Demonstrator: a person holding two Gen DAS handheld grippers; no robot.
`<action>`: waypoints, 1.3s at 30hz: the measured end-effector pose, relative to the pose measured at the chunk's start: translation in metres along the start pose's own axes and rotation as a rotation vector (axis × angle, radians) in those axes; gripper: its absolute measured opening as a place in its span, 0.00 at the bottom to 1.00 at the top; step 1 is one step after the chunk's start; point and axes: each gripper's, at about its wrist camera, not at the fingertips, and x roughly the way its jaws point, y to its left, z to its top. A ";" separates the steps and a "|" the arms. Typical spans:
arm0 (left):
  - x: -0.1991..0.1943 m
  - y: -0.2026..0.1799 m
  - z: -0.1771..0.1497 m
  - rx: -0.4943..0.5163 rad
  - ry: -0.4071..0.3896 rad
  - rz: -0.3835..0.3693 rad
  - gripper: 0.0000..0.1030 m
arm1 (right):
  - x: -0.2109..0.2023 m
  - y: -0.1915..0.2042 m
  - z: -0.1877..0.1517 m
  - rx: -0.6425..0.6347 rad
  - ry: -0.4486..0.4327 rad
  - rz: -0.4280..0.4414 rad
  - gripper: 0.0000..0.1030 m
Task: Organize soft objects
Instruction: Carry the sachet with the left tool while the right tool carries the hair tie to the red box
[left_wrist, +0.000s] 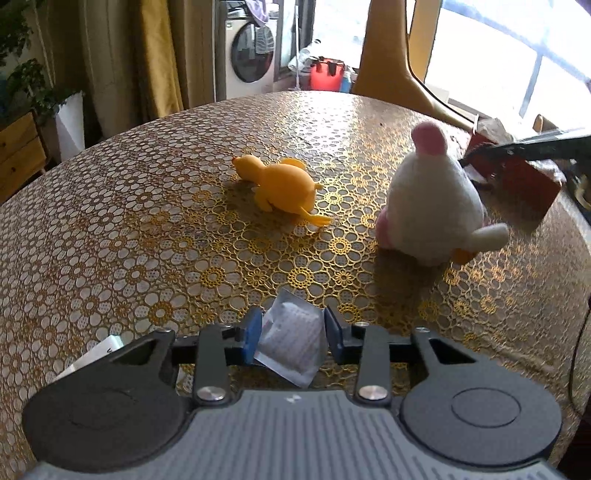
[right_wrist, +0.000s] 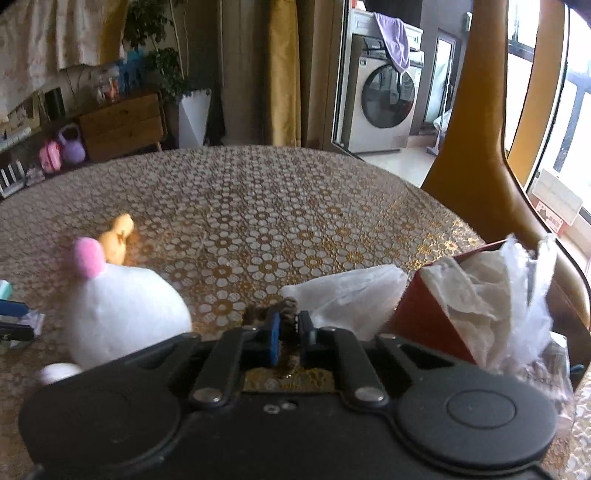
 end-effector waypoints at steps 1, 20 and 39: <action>-0.001 0.000 0.001 -0.009 -0.002 0.000 0.35 | -0.007 -0.001 0.000 0.000 -0.008 0.001 0.08; -0.066 -0.037 0.033 -0.124 -0.083 -0.032 0.35 | -0.121 -0.014 -0.008 0.038 -0.149 0.065 0.08; -0.081 -0.183 0.109 0.039 -0.171 -0.117 0.35 | -0.179 -0.073 -0.020 0.072 -0.218 0.008 0.08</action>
